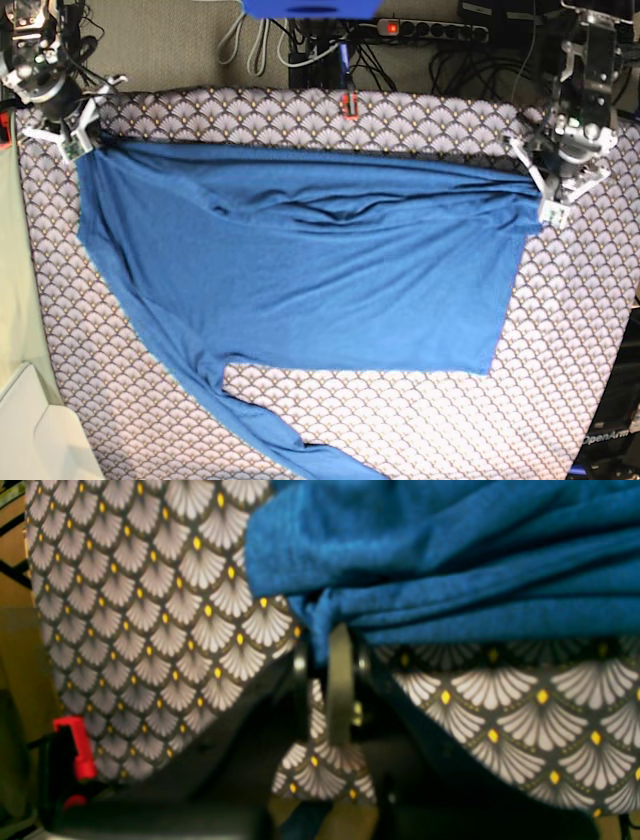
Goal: Fold the T-shirt properly
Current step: 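Lift the folded edge with both grippers and pull it away from the hem, then stretch the shirt edge taut between both grippers and lay it down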
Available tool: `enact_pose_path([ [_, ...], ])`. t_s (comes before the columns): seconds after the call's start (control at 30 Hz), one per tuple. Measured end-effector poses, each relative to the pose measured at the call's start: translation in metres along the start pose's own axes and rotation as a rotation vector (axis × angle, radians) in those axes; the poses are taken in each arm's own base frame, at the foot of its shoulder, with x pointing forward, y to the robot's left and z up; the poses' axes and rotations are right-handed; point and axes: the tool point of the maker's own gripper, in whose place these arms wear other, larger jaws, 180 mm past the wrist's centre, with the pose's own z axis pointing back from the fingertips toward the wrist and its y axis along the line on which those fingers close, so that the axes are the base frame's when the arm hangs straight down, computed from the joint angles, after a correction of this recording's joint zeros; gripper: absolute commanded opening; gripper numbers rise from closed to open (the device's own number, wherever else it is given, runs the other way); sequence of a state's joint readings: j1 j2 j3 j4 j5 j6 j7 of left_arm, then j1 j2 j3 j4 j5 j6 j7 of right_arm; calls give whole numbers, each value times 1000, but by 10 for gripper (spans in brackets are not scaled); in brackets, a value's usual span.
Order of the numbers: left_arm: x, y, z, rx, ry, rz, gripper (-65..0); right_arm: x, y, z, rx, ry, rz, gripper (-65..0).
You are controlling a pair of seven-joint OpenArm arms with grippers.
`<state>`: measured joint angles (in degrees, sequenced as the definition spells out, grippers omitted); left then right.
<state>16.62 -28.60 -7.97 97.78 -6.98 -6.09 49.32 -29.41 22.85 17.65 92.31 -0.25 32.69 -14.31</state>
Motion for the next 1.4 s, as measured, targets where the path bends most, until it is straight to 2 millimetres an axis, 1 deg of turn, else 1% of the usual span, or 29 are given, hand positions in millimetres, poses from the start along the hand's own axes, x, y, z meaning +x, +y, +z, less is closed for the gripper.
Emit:
enact_pose_path([
  [0.17, -2, 7, 1, 15, -4, 22, -646, -1, -3, 1, -9, 1, -9, -650],
  [0.5, -4, 5, 1, 12, 3, 23, -646, -3, -2, 1, -8, 9, -12, -650],
  [0.57, -11, 4, 2, 9, 17, 18, -646, -4, -2, 2, -8, 10, -16, -650],
  [0.67, -24, 0, 3, 0, 47, 10, -646, -13, -7, 8, -26, 23, -26, -650],
  [0.73, -27, -1, 3, -5, 52, 10, -646, -16, -10, 11, -34, 34, -27, -650],
  [1.23, -27, 0, 3, -3, 53, 8, -639, -17, -10, 11, -36, 37, -29, -650],
  [1.27, -27, 0, 3, -3, 53, 8, -631, -18, -10, 11, -35, 40, -29, -650],
  [1.33, -27, 0, 3, -4, 52, 8, -585, -23, -10, 11, -35, 73, -31, -646],
  [1.4, -28, -1, 4, -4, 55, 8, -504, -30, -10, 11, -34, 117, -34, -606],
])
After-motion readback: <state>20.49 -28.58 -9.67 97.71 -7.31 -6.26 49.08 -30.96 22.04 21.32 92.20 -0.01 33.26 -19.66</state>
